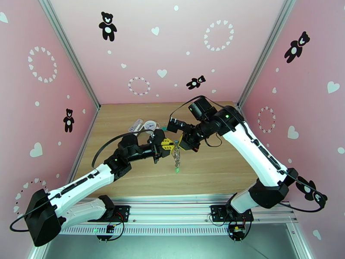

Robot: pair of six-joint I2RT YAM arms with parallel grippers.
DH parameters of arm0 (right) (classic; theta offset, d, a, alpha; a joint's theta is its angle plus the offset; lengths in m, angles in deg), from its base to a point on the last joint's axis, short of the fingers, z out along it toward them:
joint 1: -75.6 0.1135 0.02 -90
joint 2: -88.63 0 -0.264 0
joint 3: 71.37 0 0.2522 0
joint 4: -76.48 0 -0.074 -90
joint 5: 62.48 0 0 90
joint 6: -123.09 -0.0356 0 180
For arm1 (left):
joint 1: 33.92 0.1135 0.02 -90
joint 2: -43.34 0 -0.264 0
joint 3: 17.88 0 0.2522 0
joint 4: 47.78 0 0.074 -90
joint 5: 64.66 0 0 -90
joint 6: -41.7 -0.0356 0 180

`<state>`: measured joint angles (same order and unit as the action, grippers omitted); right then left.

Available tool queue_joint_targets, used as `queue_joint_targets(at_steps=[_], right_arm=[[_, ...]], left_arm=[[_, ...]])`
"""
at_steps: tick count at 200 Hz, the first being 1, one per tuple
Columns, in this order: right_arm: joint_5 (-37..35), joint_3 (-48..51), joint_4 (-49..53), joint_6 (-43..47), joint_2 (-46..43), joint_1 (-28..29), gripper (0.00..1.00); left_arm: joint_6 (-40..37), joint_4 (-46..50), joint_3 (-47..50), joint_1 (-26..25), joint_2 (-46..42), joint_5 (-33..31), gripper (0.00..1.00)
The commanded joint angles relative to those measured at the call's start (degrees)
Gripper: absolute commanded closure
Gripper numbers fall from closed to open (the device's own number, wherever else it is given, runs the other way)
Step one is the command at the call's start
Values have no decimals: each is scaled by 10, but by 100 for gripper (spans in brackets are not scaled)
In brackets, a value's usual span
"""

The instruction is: Remove the keys from the keyring

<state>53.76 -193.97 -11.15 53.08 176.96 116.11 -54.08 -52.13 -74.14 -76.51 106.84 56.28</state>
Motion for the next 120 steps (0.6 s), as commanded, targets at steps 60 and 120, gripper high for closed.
queue_joint_targets(at_steps=[60, 120], right_arm=[[19, 1, -7, 11, -19, 3, 100], [9, 2, -6, 11, -21, 2, 100]], left_arm=[[-15, -15, -12, -4, 9, 3, 72], [-11, -31, -8, -4, 7, 12, 82]])
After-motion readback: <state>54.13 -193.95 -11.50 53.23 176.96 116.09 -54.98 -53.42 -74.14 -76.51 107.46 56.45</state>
